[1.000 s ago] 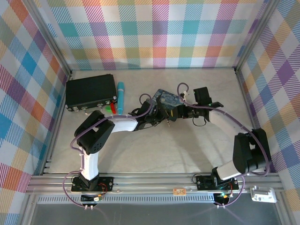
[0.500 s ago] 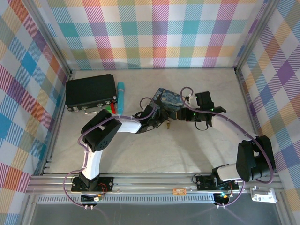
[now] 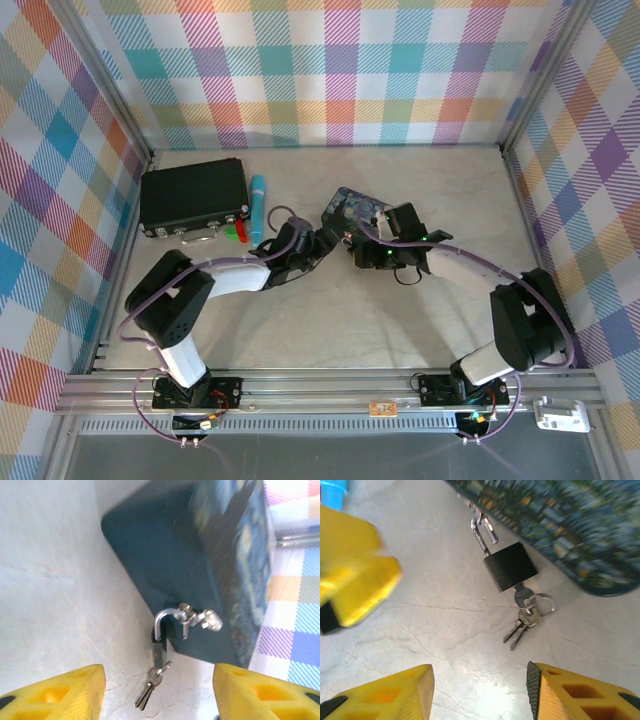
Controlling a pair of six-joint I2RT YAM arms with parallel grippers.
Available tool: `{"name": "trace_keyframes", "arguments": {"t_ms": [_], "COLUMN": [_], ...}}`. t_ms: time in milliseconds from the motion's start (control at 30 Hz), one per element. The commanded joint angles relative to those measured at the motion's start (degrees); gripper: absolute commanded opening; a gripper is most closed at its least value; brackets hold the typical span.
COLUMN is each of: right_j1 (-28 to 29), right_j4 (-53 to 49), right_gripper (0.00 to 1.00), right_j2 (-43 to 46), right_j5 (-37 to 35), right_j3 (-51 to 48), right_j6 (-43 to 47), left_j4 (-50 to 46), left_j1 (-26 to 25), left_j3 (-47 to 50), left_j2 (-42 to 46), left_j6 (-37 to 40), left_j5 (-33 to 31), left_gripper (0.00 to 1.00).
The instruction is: Unlock the padlock with the key
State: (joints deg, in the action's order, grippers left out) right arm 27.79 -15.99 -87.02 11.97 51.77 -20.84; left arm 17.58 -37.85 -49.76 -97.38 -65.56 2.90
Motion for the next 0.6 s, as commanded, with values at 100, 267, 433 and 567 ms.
{"name": "trace_keyframes", "arguments": {"t_ms": [100,267,433,567], "right_j1": [1.22,1.04,0.57,-0.28], "right_j4": [2.54,1.02,-0.76,-1.3], "right_gripper": [0.53,0.54,0.54,0.54], "right_j2": [-8.07,-12.96,-16.73,-17.67], "right_j5": [-4.2,-10.54,-15.58,-16.95], "right_j3": [7.1,12.66,16.99,18.61], "right_j6": [-1.37,1.4,4.92,8.17], "left_j4": [-5.01,-4.56,-1.71,-0.8], "left_j1": [4.63,5.24,5.22,5.24], "left_j3": [2.69,2.43,2.39,2.16], "left_j2": [6.35,7.31,6.39,5.83], "left_j6": [4.79,6.34,5.62,5.27], "left_j5": [-0.86,0.75,2.59,3.38], "left_gripper": [0.61,0.61,0.61,0.61]}}
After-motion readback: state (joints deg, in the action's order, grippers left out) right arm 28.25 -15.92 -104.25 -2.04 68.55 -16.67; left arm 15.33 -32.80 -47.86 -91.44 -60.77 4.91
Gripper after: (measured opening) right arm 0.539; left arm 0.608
